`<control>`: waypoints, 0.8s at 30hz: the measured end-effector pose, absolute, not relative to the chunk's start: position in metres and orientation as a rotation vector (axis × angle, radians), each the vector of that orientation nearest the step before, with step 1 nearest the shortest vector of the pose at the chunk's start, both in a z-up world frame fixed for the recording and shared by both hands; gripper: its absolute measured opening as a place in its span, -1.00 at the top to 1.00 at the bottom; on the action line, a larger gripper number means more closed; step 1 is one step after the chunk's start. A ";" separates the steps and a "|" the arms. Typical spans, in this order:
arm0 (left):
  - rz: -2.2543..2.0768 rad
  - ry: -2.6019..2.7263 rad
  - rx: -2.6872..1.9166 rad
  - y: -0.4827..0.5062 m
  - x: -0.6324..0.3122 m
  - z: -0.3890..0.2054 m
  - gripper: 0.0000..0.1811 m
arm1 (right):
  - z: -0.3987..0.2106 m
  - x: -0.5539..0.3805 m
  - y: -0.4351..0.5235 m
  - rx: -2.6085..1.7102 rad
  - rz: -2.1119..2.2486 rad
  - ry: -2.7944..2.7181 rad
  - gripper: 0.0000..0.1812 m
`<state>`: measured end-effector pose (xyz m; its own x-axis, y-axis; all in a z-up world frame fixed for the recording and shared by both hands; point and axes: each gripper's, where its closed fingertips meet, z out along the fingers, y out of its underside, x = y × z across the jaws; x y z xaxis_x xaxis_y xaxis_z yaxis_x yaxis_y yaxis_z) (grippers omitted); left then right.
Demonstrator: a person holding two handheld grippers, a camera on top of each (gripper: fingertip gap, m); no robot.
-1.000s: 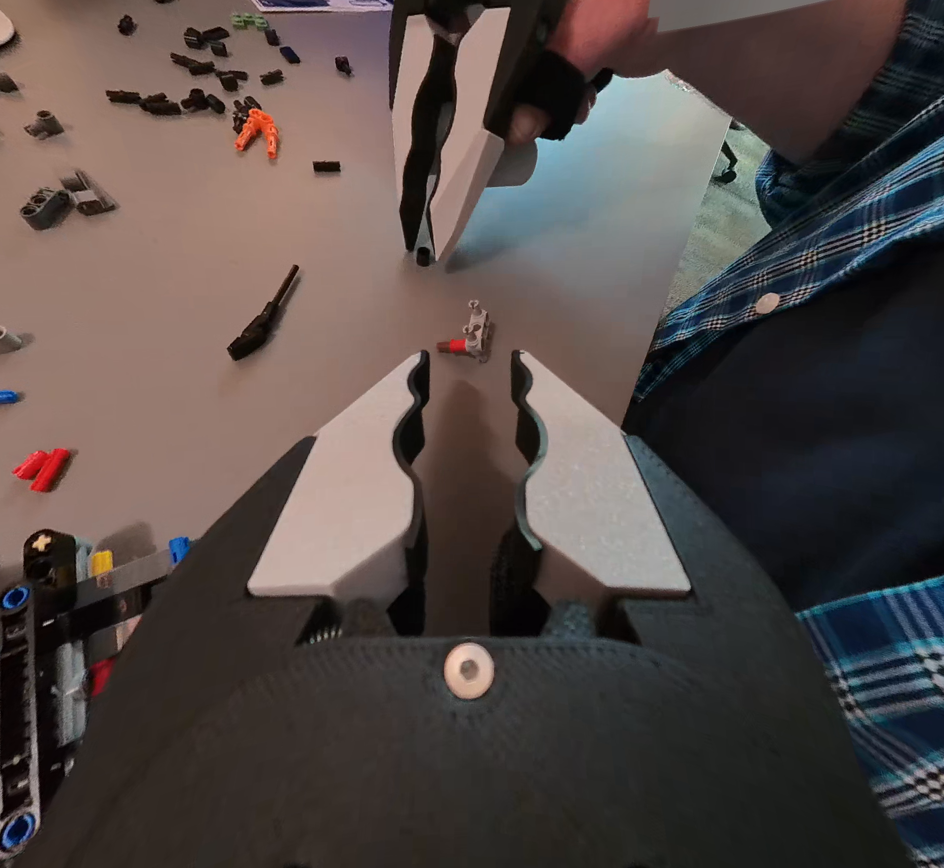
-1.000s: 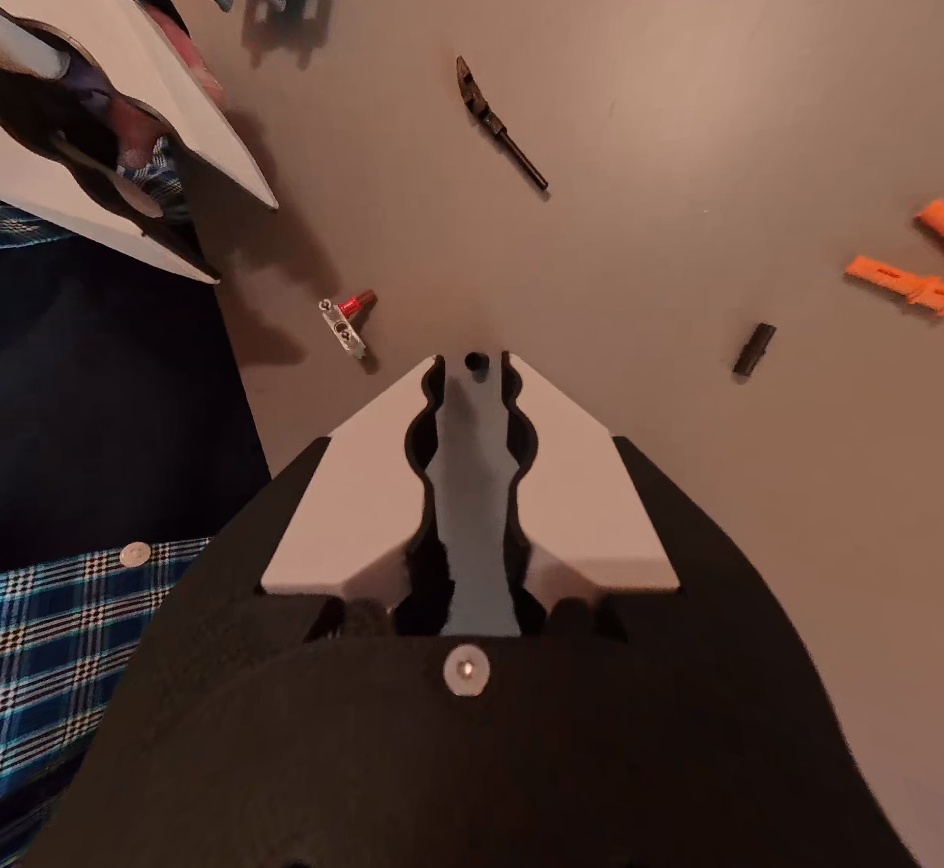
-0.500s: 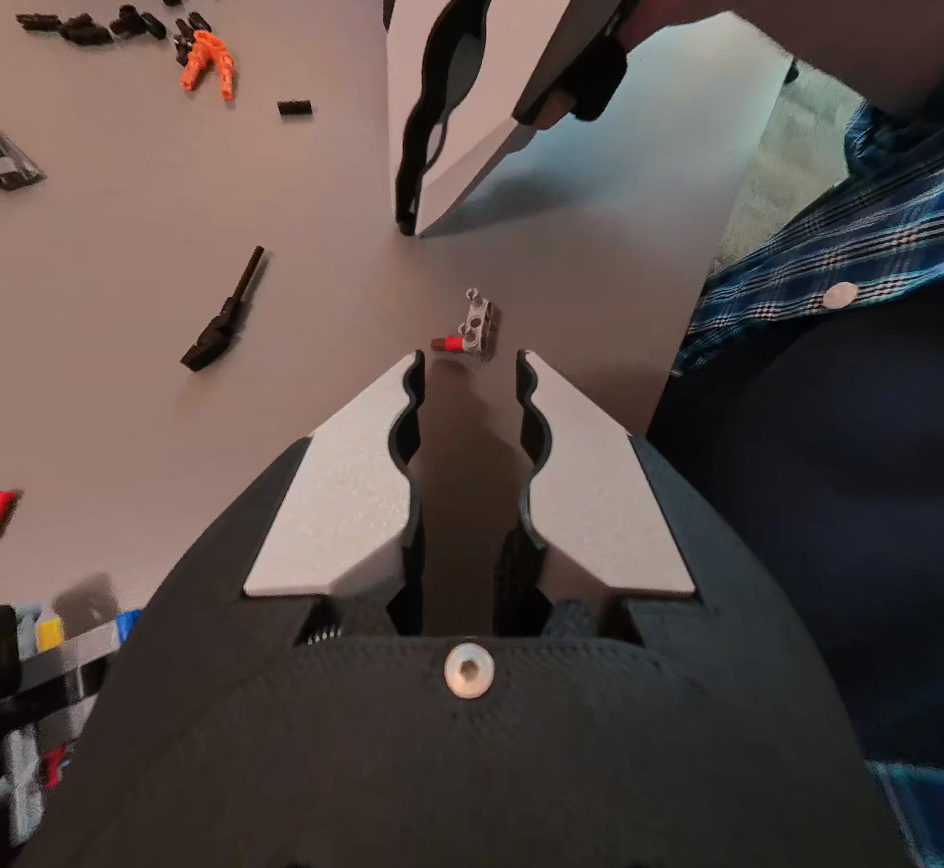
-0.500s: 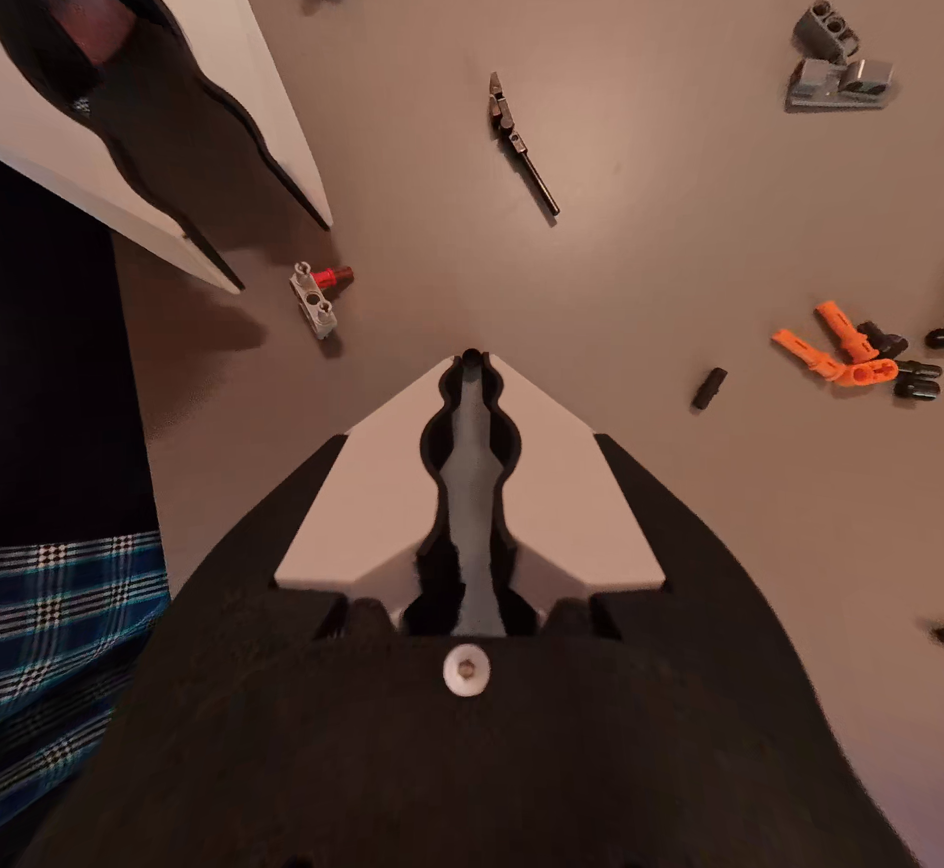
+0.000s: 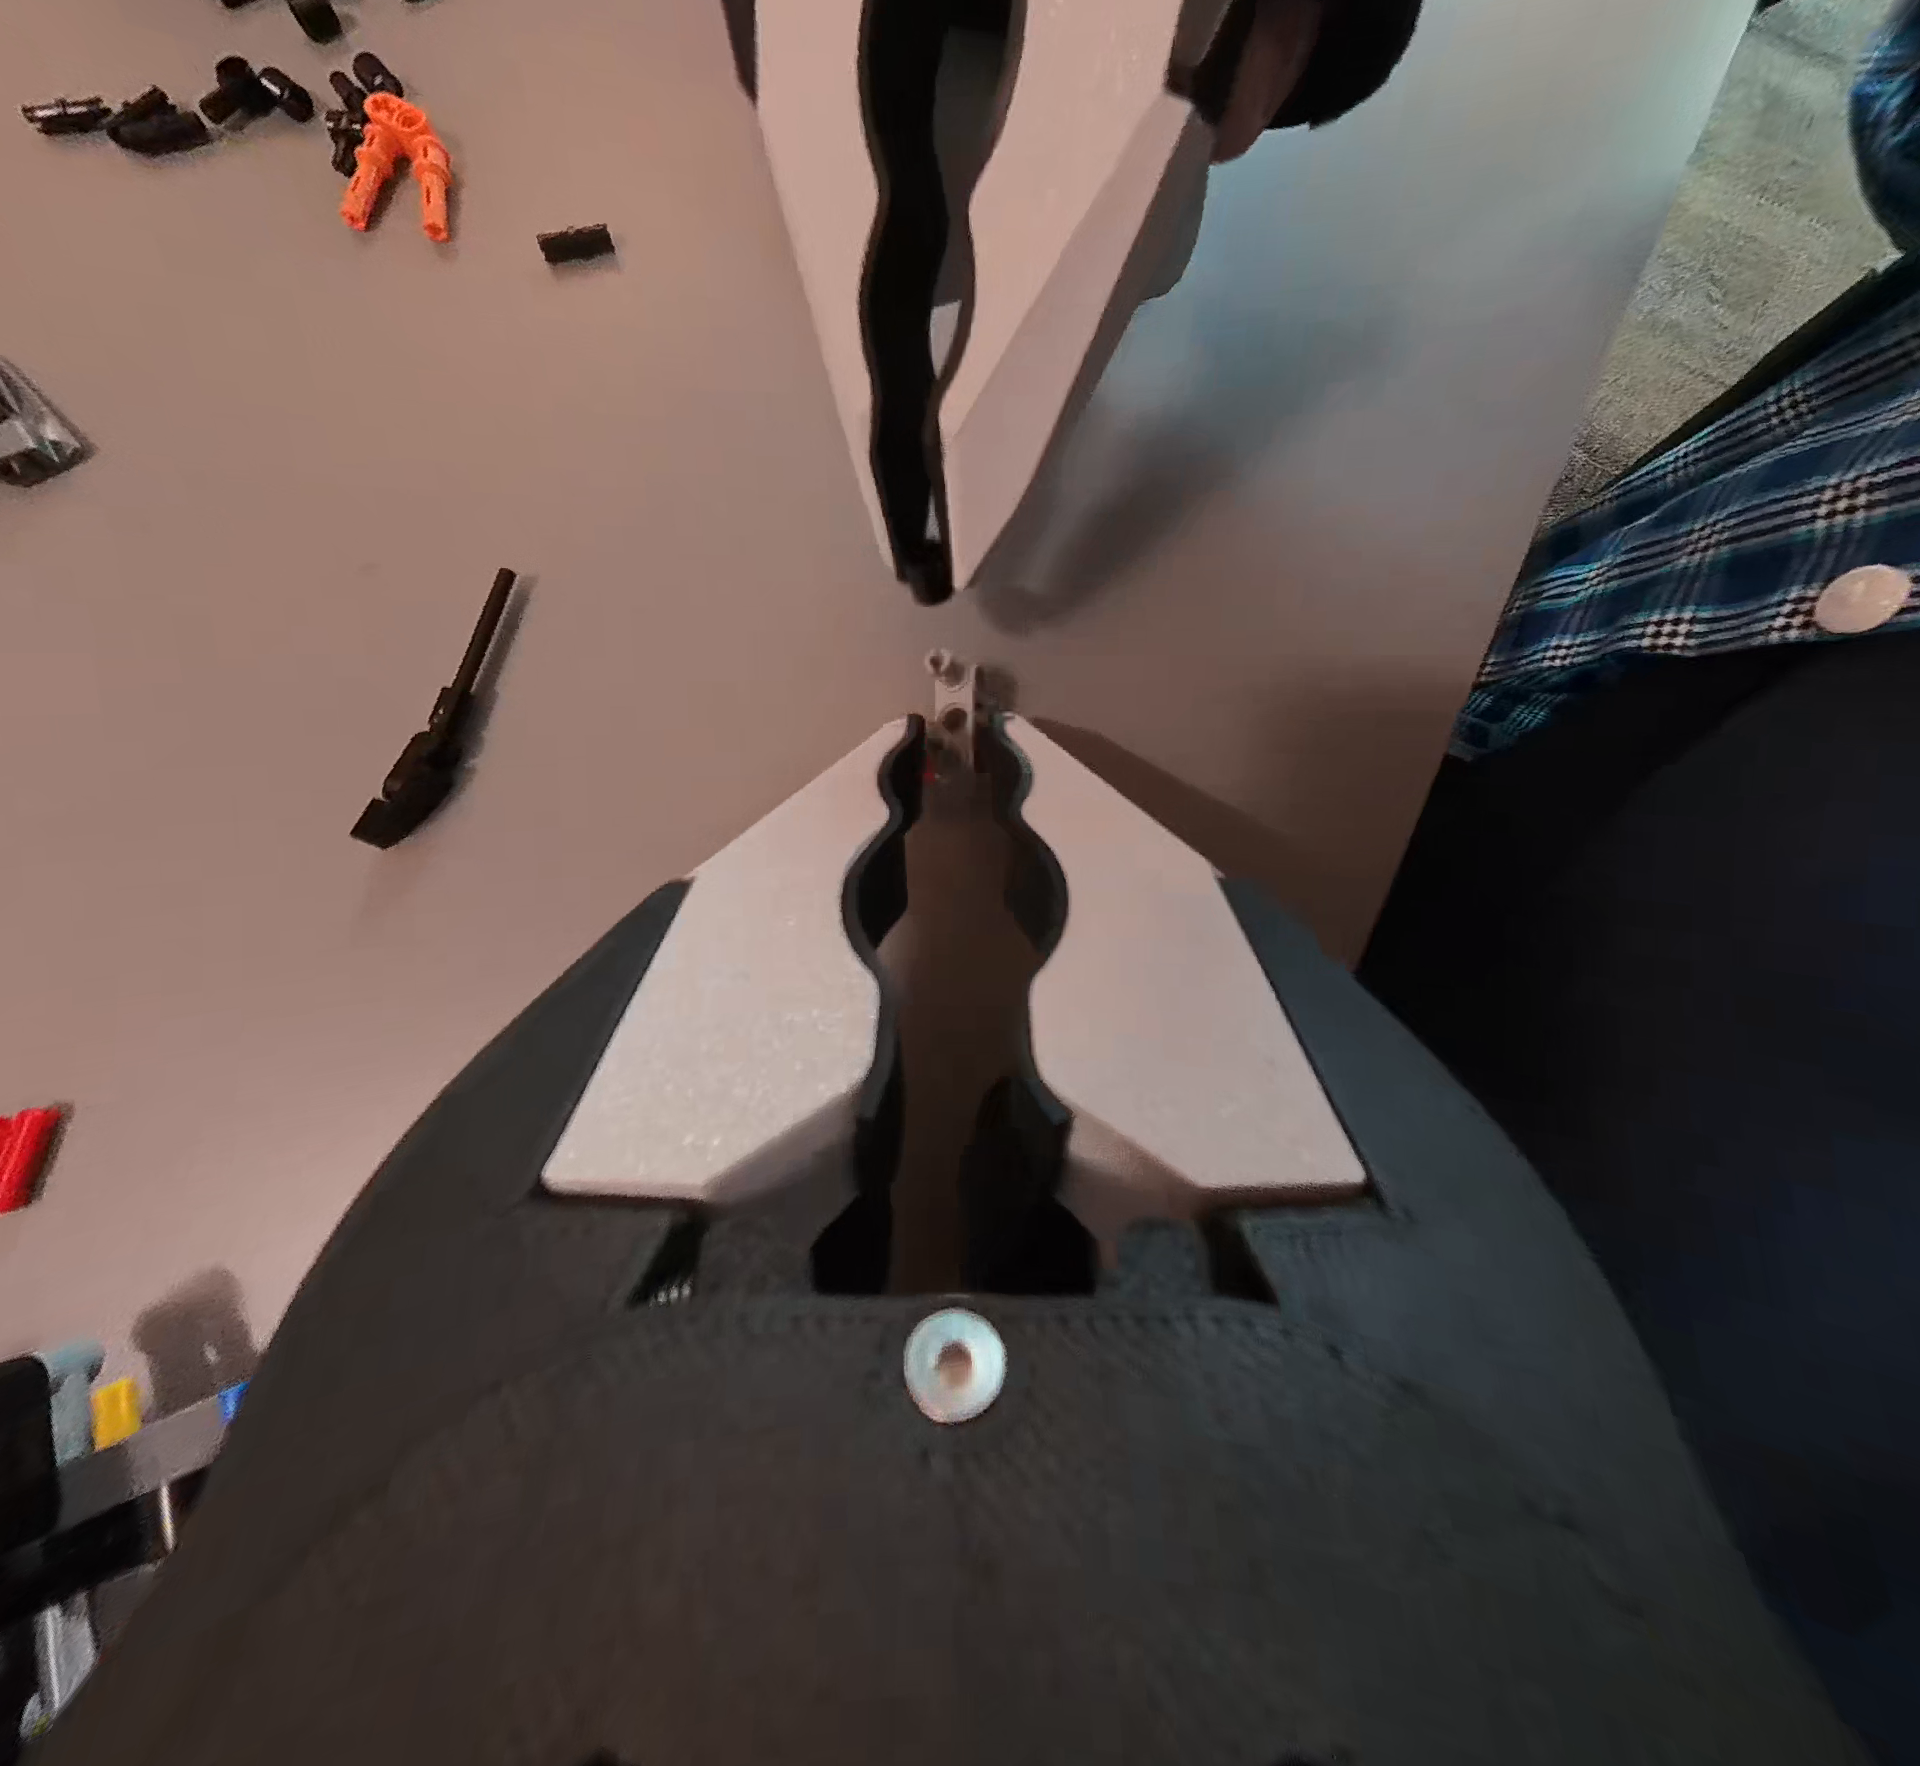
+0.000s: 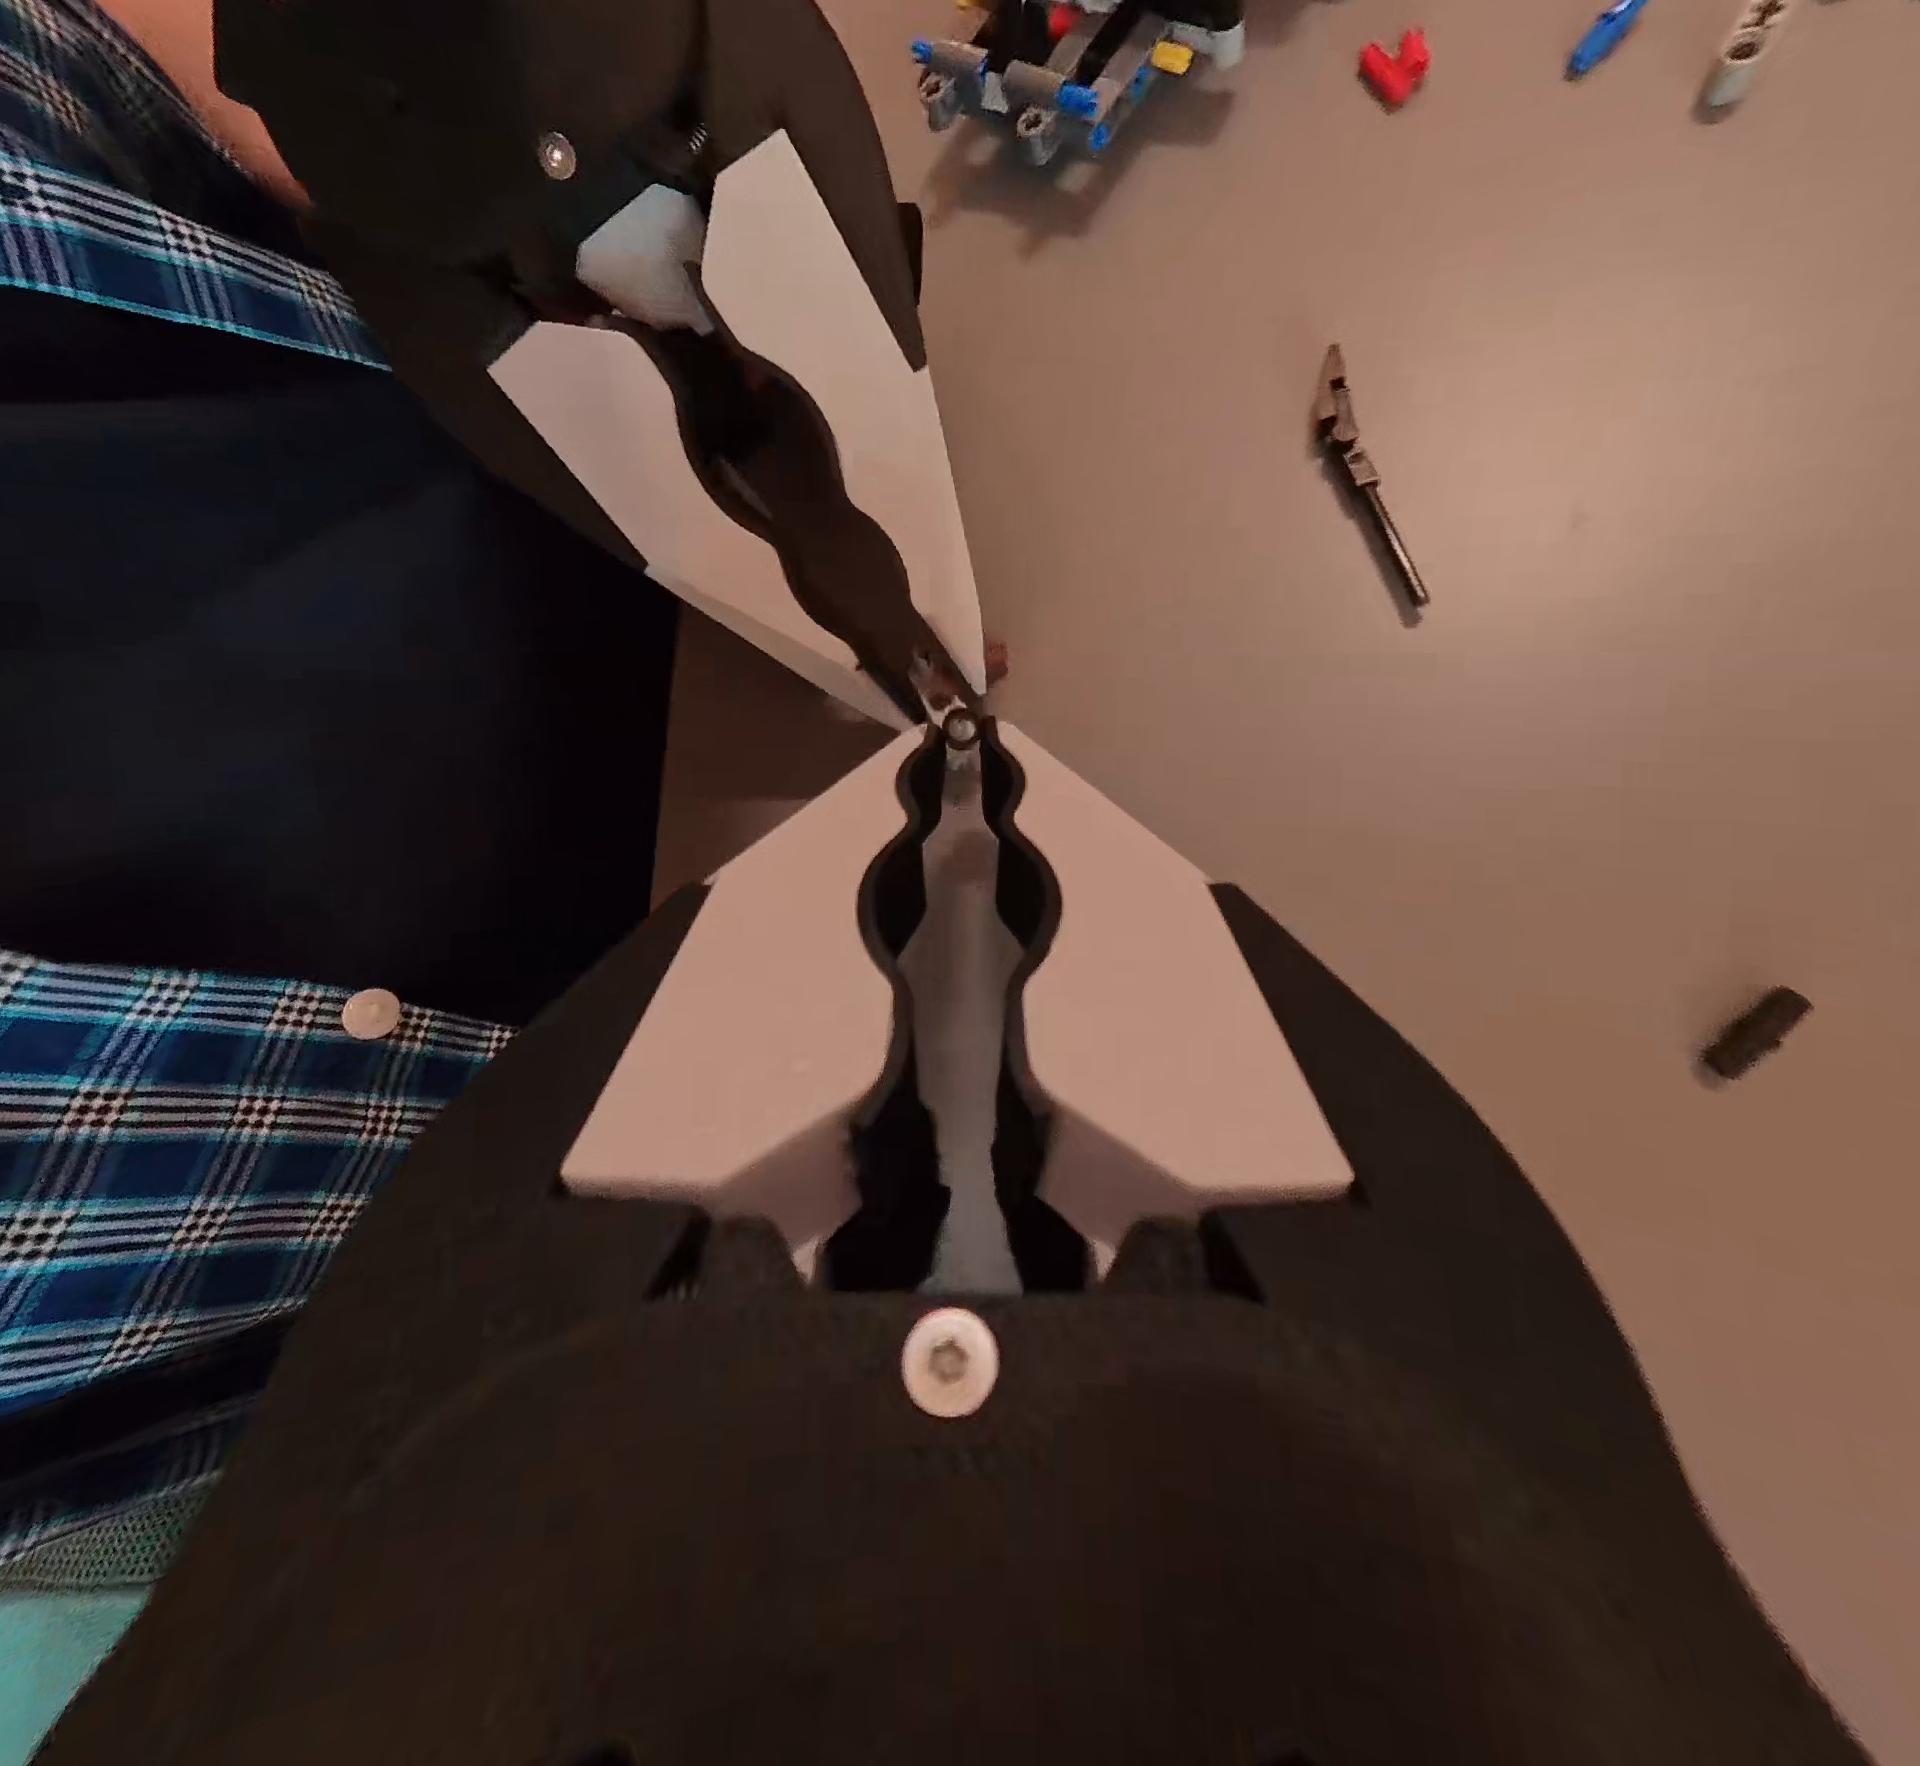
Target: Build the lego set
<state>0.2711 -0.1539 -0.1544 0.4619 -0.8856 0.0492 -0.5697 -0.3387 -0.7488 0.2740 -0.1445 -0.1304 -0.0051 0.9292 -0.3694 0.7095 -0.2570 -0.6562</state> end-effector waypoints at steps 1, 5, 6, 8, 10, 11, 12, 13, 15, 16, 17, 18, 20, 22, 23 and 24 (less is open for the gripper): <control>-0.605 1.213 -2.038 -0.154 0.272 -0.154 0.89 | -0.132 0.273 -0.146 -1.997 1.125 -1.734 0.96; -0.607 1.234 -2.030 -0.153 0.274 -0.154 0.90 | -0.137 0.268 -0.148 -1.986 1.121 -1.789 0.95; -0.606 1.239 -2.027 -0.153 0.274 -0.154 0.90 | -0.137 0.268 -0.146 -1.977 1.109 -1.796 0.96; -0.604 1.253 -2.020 -0.153 0.275 -0.154 0.90 | -0.138 0.268 -0.146 -1.968 1.086 -1.827 0.96; -0.590 1.272 -2.008 -0.152 0.275 -0.154 0.90 | -0.139 0.268 -0.145 -1.951 1.041 -1.859 0.96; -0.587 1.281 -2.003 -0.152 0.275 -0.154 0.91 | -0.139 0.269 -0.146 -1.940 1.019 -1.878 0.96; -0.581 1.290 -1.997 -0.152 0.276 -0.154 0.91 | -0.139 0.270 -0.146 -1.930 0.993 -1.894 0.96; -0.571 1.300 -1.988 -0.152 0.276 -0.154 0.91 | -0.139 0.271 -0.145 -1.922 0.965 -1.907 0.96; -0.560 1.316 -1.975 -0.152 0.277 -0.154 0.91 | -0.139 0.272 -0.145 -1.911 0.929 -1.930 0.96; -0.555 1.324 -1.971 -0.152 0.277 -0.154 0.91 | -0.139 0.273 -0.146 -1.907 0.917 -1.939 0.96; -0.547 1.333 -1.964 -0.152 0.278 -0.155 0.91 | -0.139 0.274 -0.146 -1.904 0.907 -1.943 0.96; -0.541 1.339 -1.960 -0.152 0.278 -0.155 0.91 | -0.139 0.274 -0.146 -1.901 0.901 -1.946 0.96; -0.536 1.349 -1.955 -0.152 0.279 -0.155 0.91 | -0.138 0.274 -0.148 -1.894 0.900 -1.953 0.96; -0.531 1.356 -1.953 -0.151 0.280 -0.155 0.91 | -0.138 0.274 -0.150 -1.892 0.910 -1.947 0.96; -0.529 1.359 -1.950 -0.151 0.280 -0.155 0.91 | -0.138 0.274 -0.149 -1.890 0.898 -1.945 0.96; -0.525 1.364 -1.946 -0.151 0.280 -0.155 0.91 | -0.138 0.275 -0.149 -1.884 0.882 -1.949 0.96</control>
<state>0.2805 -0.1512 -0.1547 0.3653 -0.9289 -0.0609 -0.6481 -0.2069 -0.7329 0.2751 -0.1492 -0.1378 -0.1026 0.9735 -0.2043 0.7962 -0.0427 -0.6035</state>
